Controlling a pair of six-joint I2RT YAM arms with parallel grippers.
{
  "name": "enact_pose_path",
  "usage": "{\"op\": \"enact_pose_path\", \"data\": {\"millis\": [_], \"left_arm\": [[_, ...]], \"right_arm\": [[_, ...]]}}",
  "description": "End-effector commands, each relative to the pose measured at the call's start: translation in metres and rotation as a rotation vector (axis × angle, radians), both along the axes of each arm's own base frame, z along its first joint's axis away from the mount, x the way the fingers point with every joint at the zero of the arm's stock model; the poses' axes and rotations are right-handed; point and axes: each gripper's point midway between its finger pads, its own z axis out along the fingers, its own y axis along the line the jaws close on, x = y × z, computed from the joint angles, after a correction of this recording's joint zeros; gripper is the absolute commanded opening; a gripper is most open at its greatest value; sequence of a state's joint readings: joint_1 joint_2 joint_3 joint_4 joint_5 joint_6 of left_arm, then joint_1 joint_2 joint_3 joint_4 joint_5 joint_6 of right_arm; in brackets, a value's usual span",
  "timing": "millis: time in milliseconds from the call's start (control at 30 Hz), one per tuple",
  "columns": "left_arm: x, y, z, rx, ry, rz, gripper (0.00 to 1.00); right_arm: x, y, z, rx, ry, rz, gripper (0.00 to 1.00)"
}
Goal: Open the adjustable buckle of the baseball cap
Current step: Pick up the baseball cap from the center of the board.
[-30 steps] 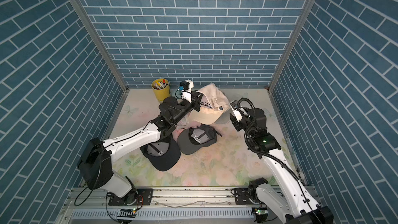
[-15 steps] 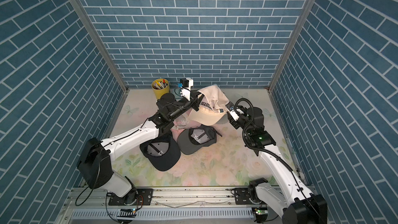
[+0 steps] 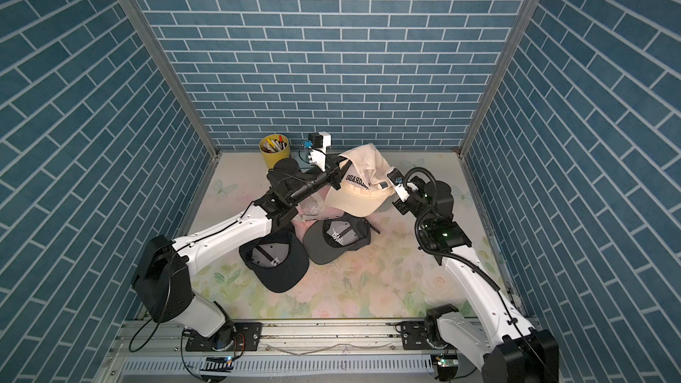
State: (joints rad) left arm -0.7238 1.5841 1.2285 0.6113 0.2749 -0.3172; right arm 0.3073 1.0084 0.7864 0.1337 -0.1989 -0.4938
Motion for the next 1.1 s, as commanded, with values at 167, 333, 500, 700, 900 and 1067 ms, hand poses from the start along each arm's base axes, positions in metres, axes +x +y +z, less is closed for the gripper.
{"op": "enact_pose_path", "data": {"millis": [167, 333, 500, 700, 900, 1067], "left_arm": [[0.023, 0.001, -0.032, 0.091, 0.062, 0.084, 0.00], [0.035, 0.014, -0.047, 0.148, 0.079, 0.192, 0.71], [0.044, 0.042, -0.046, 0.242, 0.027, 0.372, 0.96], [0.017, 0.039, -0.035, 0.487, -0.220, 0.533, 1.00], [-0.013, 0.007, -0.034, 0.604, -0.391, 0.497, 1.00], [-0.017, 0.008, -0.048, 0.648, -0.370, 0.470, 1.00]], "right_arm": [[-0.008, 0.001, 0.056, 0.074, -0.107, 0.019, 0.00], [-0.002, -0.002, 0.054, 0.061, -0.038, 0.001, 0.00], [0.006, -0.010, 0.043, 0.058, 0.080, -0.038, 0.00], [0.012, -0.014, 0.035, 0.019, 0.188, -0.067, 0.00], [0.018, -0.018, 0.033, 0.009, 0.224, -0.101, 0.00], [0.023, -0.028, 0.040, 0.016, 0.226, -0.171, 0.00]]}}
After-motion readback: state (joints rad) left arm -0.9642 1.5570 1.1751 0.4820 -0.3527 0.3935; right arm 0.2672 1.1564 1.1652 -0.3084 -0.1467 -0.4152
